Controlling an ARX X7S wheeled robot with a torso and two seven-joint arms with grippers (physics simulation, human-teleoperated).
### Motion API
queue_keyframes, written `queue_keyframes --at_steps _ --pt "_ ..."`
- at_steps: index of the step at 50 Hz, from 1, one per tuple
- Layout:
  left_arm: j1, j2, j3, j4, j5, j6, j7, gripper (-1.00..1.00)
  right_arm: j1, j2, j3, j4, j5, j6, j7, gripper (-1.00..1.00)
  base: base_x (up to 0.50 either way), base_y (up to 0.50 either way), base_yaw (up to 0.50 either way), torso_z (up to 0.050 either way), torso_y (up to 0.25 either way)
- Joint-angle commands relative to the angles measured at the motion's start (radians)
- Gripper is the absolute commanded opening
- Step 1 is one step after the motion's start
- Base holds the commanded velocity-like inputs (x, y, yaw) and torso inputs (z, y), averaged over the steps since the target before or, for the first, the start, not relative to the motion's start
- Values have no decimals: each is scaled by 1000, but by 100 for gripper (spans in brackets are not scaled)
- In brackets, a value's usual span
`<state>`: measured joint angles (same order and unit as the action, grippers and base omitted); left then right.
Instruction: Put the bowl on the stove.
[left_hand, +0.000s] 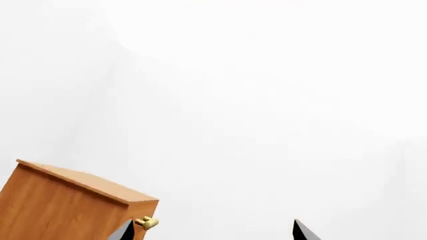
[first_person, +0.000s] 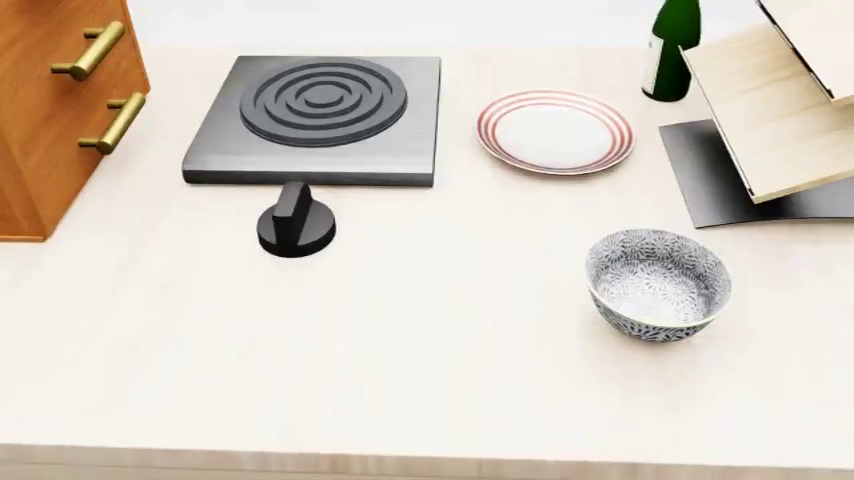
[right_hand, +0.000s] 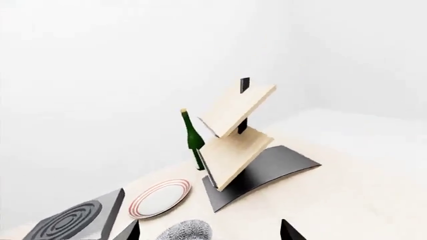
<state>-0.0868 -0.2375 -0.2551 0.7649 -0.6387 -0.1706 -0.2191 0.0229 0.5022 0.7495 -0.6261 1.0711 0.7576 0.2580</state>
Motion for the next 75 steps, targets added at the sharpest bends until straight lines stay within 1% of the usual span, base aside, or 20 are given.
queue_keyframes --at_steps 1,2,5,6,9,18,25,53,72,75 --pt "14 -293 -125 282 -296 189 -160 100 -218 204 708 -79 453 197 -38 100 0 0 0 0 0" --pt "36 -361 -96 282 -295 266 -207 100 -248 198 778 -78 463 203 -65 100 0 0 0 0 0" --pt "90 -481 -36 282 -257 422 -278 100 -277 171 854 -74 460 205 -124 100 0 0 0 0 0" --pt "110 -509 -24 281 -270 484 -285 100 -281 156 879 -66 465 200 -139 100 0 0 0 0 0" --pt "128 -535 -17 275 -244 514 -307 100 -287 141 893 -63 464 201 -151 100 0 0 0 0 0" --pt "134 -548 -1 266 -221 538 -323 100 -278 118 871 -72 418 197 -168 100 0 22 0 0 0" --pt "125 -556 16 260 -217 541 -336 100 -267 112 831 -93 399 199 -178 100 0 500 0 0 0" --pt "121 -580 52 250 -185 556 -371 100 -251 105 791 -105 375 191 -195 100 0 492 0 0 0" --pt "122 -588 73 245 -167 564 -381 100 -259 92 758 -141 309 186 -259 100 0 2 0 0 0" --pt "119 -588 78 243 -163 564 -382 100 -256 91 756 -143 306 183 -262 100 0 454 0 0 0"
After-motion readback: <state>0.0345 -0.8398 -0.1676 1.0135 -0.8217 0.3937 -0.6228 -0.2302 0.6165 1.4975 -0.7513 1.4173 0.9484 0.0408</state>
